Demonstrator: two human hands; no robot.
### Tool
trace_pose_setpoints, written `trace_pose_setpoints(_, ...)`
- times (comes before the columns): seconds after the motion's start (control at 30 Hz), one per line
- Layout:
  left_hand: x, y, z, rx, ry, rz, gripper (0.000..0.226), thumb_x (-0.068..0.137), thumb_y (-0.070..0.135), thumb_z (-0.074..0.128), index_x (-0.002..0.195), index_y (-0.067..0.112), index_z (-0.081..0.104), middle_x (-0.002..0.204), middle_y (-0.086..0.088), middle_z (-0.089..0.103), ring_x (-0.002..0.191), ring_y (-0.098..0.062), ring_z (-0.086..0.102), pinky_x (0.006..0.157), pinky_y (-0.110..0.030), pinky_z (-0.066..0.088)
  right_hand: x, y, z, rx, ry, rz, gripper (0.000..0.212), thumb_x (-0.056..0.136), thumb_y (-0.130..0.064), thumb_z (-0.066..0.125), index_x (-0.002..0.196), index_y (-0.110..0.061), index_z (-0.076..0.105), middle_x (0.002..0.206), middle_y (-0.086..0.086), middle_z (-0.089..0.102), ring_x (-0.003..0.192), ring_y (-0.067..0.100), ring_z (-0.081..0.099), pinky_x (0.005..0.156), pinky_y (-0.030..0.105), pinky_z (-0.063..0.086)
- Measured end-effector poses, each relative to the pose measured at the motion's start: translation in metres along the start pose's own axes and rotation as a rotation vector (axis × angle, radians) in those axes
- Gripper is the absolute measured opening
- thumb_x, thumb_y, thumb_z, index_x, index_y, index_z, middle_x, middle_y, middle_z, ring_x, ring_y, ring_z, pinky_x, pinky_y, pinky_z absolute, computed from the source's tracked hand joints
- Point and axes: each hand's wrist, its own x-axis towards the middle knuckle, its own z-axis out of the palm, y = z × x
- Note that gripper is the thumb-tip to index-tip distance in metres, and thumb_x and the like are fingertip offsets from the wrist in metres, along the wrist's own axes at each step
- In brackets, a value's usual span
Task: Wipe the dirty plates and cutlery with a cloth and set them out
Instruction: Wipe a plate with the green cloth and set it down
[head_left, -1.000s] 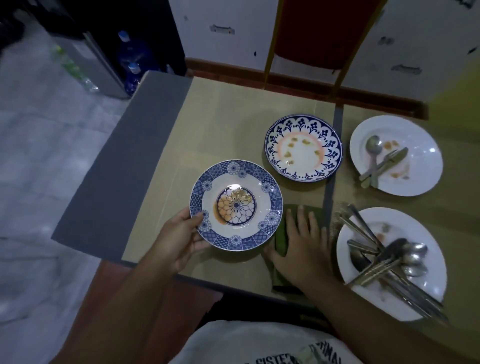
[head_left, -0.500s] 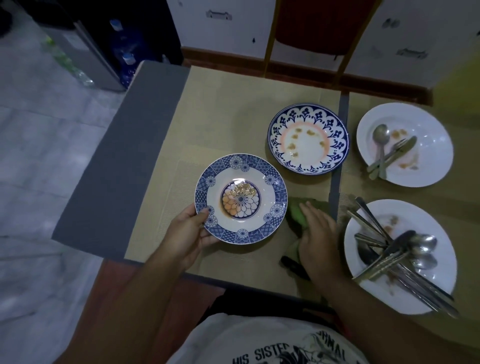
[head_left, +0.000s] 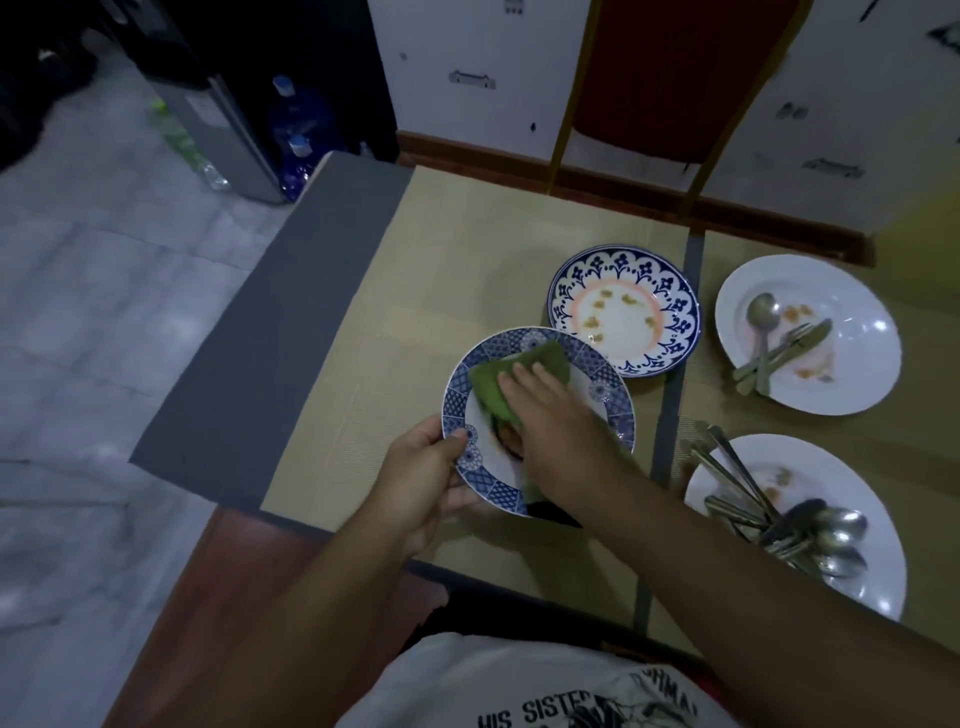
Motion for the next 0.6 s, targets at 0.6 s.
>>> trace_pose_setpoints(0.6,-0.006,-0.002,-0.006,-0.029,0.005,0.037,0.024,0.104,0.011,0.051,0.117,0.015,0.071,0.103,-0.012,0.079,0.084,-0.029,0.078,0.060,-0.035,0.062,-0.007,0.032,-0.005,-0.052,0.216,-0.006,0.044,0.083,-0.011,0.065,0.123,-0.028,0.064,0.124,-0.004,0.061,0.110,0.024,0.043,0.090,0.038,0.037)
